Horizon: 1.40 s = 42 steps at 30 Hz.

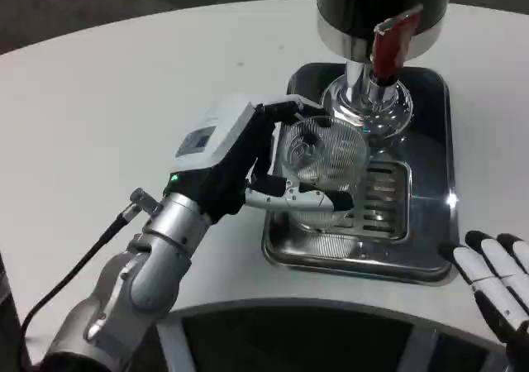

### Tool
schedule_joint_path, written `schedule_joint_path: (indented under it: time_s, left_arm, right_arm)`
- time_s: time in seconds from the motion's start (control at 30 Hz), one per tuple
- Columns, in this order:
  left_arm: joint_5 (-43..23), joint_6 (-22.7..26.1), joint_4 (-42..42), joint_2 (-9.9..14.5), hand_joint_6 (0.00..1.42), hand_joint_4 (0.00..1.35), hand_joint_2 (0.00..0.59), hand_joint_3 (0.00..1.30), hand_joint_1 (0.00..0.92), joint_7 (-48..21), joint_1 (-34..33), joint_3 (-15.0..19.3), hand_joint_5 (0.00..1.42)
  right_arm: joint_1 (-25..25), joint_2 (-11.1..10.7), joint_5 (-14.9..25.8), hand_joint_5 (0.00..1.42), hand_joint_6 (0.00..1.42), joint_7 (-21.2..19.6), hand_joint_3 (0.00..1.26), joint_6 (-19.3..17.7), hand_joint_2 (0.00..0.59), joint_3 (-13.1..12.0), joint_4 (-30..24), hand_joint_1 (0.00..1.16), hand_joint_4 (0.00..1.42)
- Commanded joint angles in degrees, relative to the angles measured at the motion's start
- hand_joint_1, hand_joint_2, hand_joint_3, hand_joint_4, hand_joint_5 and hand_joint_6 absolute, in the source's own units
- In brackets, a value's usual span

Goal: Grasp the cup under the faucet to collect the drink, then remove the cup.

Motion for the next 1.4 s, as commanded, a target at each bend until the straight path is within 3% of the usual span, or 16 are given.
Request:
schedule_joint_path:
  time_s: [0.03,0.23,0.63,0.7,0.87,1.1,1.23,1.4]
  left_arm:
    - [1.4,0.2,2.3,-0.9,1.42,1.06,0.000,0.93,0.692,2.2,-2.2,-2.3,1.26]
    - [2.1,0.4,5.4,-1.3,1.42,0.99,0.000,0.88,0.670,3.6,-4.2,-4.2,1.21]
    - [1.5,-0.4,9.9,-2.2,1.40,0.77,0.000,0.72,0.599,3.1,-6.4,-5.8,1.05]
    - [1.4,-0.5,10.2,-2.2,1.36,0.68,0.012,0.61,0.544,2.6,-6.6,-6.1,0.98]
    - [0.5,-0.6,10.8,-2.3,1.30,0.59,0.062,0.53,0.422,2.4,-7.1,-6.9,0.91]
    - [0.6,-0.2,11.0,-2.6,1.28,0.54,0.095,0.48,0.380,3.0,-7.7,-7.6,0.89]
    - [0.6,0.0,11.1,-2.6,1.28,0.54,0.098,0.48,0.378,3.1,-8.0,-7.8,0.89]
    - [0.5,0.1,11.0,-2.5,1.28,0.54,0.103,0.48,0.379,2.8,-8.4,-8.0,0.88]
  right_arm:
    - [2.2,9.3,2.5,0.00,0.00,1.8,0.05,-0.4,0.448,-1.9,-0.8,0.52,0.00]
    - [1.7,8.7,4.1,0.00,0.00,3.1,0.05,0.5,0.448,-3.4,-0.8,0.52,0.00]
    - [0.7,7.7,4.8,0.00,0.00,5.0,0.06,2.9,0.448,-3.5,-0.8,0.52,0.00]
    - [0.7,7.5,4.8,0.00,0.00,5.1,0.06,3.3,0.448,-3.5,-0.8,0.52,0.00]
    - [0.7,6.9,4.8,0.00,0.00,5.2,0.06,4.1,0.448,-3.4,-0.8,0.52,0.00]
    - [0.5,6.4,4.8,0.00,0.00,5.2,0.06,4.2,0.448,-3.1,-0.8,0.52,0.00]
    - [0.9,7.4,4.7,0.00,0.00,5.2,0.06,1.9,0.448,-1.6,-0.8,0.52,0.00]
    - [3.3,10.3,4.0,0.00,0.00,5.5,0.06,-2.4,0.448,2.8,-0.8,0.52,0.00]
